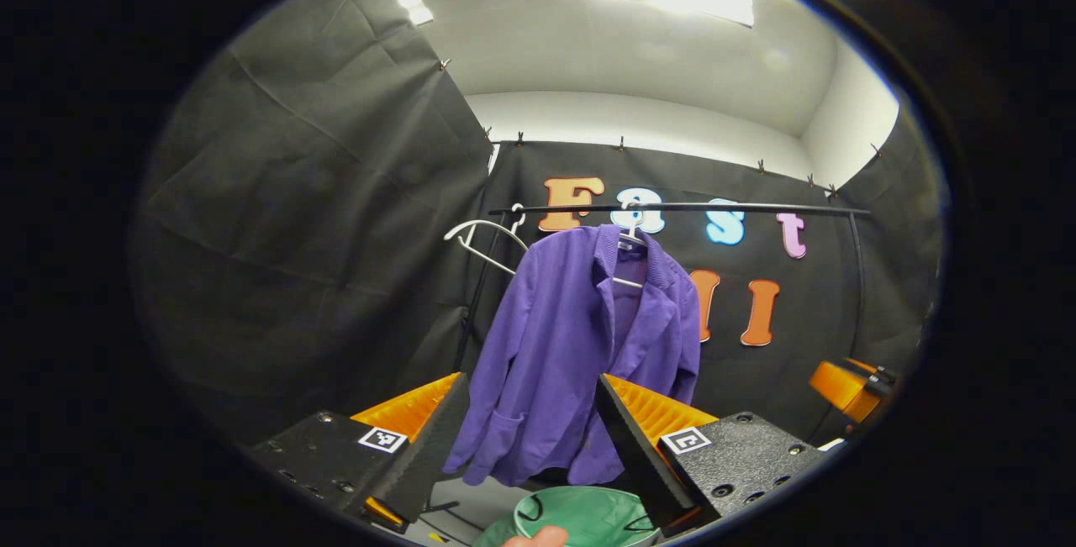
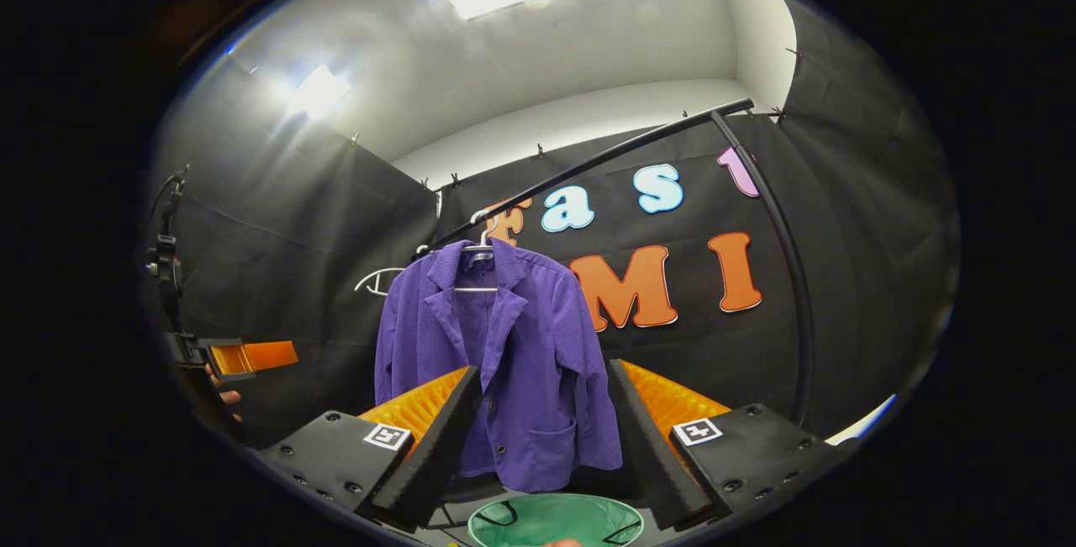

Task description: Grasp the clothes on the hanger with both hands and then place them into the laundry hamper below.

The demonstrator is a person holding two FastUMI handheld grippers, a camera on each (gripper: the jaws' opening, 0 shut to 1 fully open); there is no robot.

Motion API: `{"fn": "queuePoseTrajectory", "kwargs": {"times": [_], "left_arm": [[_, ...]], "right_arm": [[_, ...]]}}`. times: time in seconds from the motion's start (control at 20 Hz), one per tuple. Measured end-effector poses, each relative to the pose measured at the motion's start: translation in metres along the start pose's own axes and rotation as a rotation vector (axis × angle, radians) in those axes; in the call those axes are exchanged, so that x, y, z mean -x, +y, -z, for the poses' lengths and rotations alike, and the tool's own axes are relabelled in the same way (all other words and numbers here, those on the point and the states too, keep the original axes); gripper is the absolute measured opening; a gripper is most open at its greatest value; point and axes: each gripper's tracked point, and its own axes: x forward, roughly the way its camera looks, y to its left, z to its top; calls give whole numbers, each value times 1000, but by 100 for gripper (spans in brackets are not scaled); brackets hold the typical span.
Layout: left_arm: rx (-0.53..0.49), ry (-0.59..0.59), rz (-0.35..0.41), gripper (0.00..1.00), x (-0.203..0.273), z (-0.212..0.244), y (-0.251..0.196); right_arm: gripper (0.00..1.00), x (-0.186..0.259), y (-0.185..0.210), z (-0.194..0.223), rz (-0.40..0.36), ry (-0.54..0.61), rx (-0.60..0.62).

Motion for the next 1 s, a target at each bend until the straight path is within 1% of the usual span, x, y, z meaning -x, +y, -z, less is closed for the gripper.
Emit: {"fn": "queuePoseTrajectory", "kwargs": {"times": [0.05,0.1,0.15,0.2,0.25,0.3,0.35,0.4,0.45,0.5,0.55,0.6,0.65,0.7,0.75,0.8,0.85,0.9,0.95,1.0], "left_arm": [[-4,-3,1,92,-6,1,3],[-9,-5,-6,91,-12,1,7],[-11,-8,-10,95,-18,1,9],[-7,-3,-8,95,-23,2,11],[9,-2,-1,91,-27,2,13],[36,-3,2,91,-28,0,16],[61,1,-2,94,-28,-1,23],[75,7,-12,92,-27,-1,34],[75,-3,-25,91,-26,-6,43],[65,-20,-40,99,-25,-13,53],[53,-39,-58,95,-22,-20,63],[41,-62,-74,90,-21,-28,70],[32,-84,-86,90,-20,-35,76],[24,-103,-96,95,-19,-42,79],[15,-119,-103,94,-20,-45,81],[4,-128,-107,95,-21,-47,82],[-8,-132,-115,95,-23,-48,84],[-13,-129,-125,91,-24,-47,86],[-8,-129,-128,95,-24,-48,88],[4,-131,-125,94,-24,-49,87]], "right_arm": [[98,-4,4,4,-7,7,1],[98,-10,7,7,-9,11,-1],[98,-15,10,10,-12,8,-11],[98,-21,15,9,-18,-8,-29],[100,-29,21,11,-25,-21,-47],[94,-40,27,14,-32,-23,-52],[98,-52,33,18,-42,-14,-46],[98,-67,43,21,-60,-7,-34],[98,-82,51,22,-76,-5,-21],[98,-97,57,23,-84,1,-7],[94,-111,65,28,-91,20,3],[98,-124,73,31,-93,32,8],[94,-138,81,34,-97,38,10],[94,-154,87,37,-96,44,23],[94,-171,90,42,-73,60,36],[98,-188,90,49,-44,73,56],[94,-208,92,54,-21,73,68],[94,-227,95,59,-4,75,86],[94,-245,92,67,27,83,109],[94,-262,86,77,71,95,120]]}}
